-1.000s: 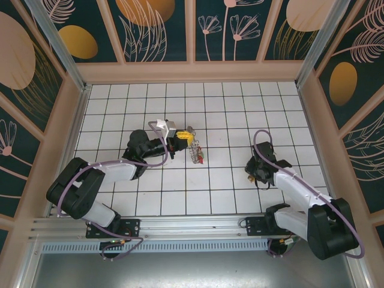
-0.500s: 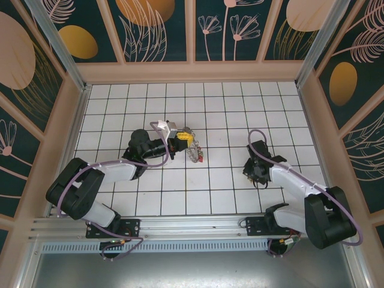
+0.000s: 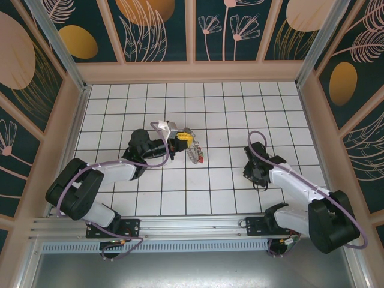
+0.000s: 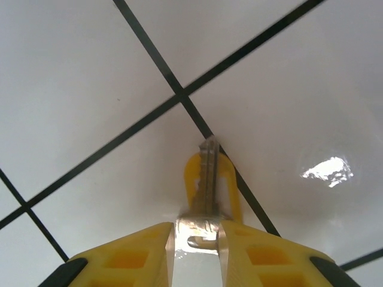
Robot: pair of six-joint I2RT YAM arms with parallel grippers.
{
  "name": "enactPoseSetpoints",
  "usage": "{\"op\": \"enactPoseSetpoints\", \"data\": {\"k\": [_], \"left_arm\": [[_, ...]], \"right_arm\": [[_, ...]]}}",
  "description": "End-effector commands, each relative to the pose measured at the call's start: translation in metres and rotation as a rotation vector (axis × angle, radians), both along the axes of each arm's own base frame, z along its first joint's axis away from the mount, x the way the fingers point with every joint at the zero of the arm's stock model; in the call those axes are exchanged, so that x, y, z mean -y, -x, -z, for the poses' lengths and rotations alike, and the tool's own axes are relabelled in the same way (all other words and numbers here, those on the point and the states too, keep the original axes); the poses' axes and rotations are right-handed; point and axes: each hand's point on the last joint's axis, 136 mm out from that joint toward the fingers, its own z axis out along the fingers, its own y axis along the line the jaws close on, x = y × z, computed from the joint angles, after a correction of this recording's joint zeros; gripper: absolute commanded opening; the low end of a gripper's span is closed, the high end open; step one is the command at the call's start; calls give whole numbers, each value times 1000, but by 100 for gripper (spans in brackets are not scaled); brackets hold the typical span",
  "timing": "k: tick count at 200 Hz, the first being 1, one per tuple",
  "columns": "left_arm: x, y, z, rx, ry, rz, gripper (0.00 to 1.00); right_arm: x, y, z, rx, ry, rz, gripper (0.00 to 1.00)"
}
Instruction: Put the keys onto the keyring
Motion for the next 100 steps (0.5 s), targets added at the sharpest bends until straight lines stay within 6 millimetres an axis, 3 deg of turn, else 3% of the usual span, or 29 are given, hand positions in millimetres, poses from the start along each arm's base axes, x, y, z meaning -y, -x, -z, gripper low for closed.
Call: {"op": "enactPoseSetpoints", "data": {"k": [1,59,100], "left_arm": [[2,1,-28,98,37,6,0],[3,1,-25,95,28,8,0],[2,1,-25,91,29,8,0]], "right_arm": [[8,8,-3,-25,41,32,27],[2,7,-1,-20,19,11,19],[0,11,5,-59,21,-10,20]]}}
